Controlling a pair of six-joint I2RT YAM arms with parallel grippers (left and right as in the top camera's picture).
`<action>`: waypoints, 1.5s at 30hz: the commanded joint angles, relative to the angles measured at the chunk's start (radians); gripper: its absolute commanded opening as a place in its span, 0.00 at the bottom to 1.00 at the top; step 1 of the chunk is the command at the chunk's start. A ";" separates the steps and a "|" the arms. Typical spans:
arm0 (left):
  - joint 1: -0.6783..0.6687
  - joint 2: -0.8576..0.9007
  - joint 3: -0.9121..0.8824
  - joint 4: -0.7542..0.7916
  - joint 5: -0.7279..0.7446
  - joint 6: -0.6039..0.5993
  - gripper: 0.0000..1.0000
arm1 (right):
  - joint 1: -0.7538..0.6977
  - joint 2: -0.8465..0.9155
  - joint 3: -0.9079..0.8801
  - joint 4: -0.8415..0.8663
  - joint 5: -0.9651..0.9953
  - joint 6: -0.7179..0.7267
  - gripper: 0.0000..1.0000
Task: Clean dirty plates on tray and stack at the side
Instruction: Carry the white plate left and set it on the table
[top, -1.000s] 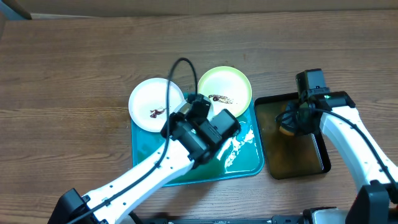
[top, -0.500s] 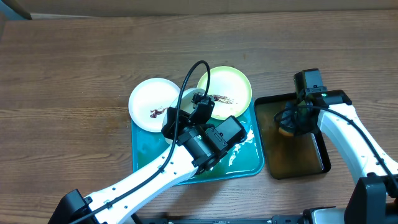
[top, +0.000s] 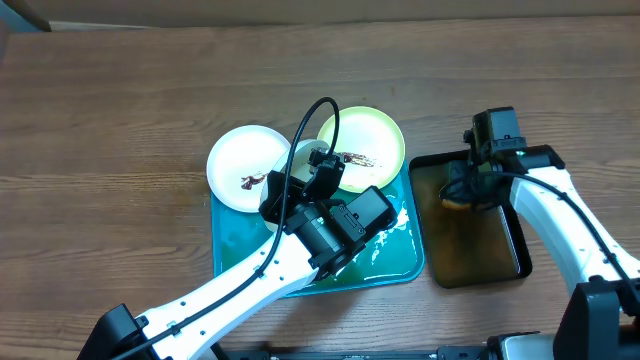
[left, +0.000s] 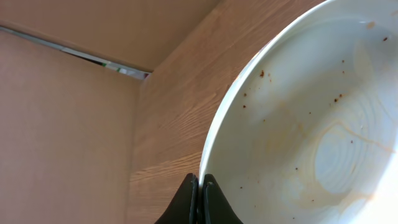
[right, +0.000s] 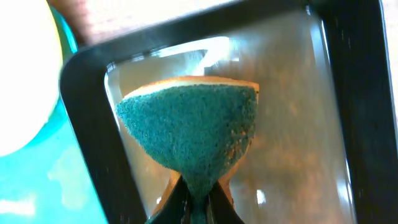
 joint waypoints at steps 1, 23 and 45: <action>-0.008 -0.014 0.021 0.004 -0.032 -0.040 0.04 | -0.003 0.029 -0.059 0.053 -0.010 -0.025 0.04; -0.008 -0.014 0.021 0.004 -0.010 -0.040 0.04 | -0.003 0.090 0.011 0.046 -0.057 0.058 0.04; -0.008 -0.014 0.021 0.004 0.020 -0.039 0.04 | -0.003 0.093 -0.214 0.203 -0.050 0.104 0.04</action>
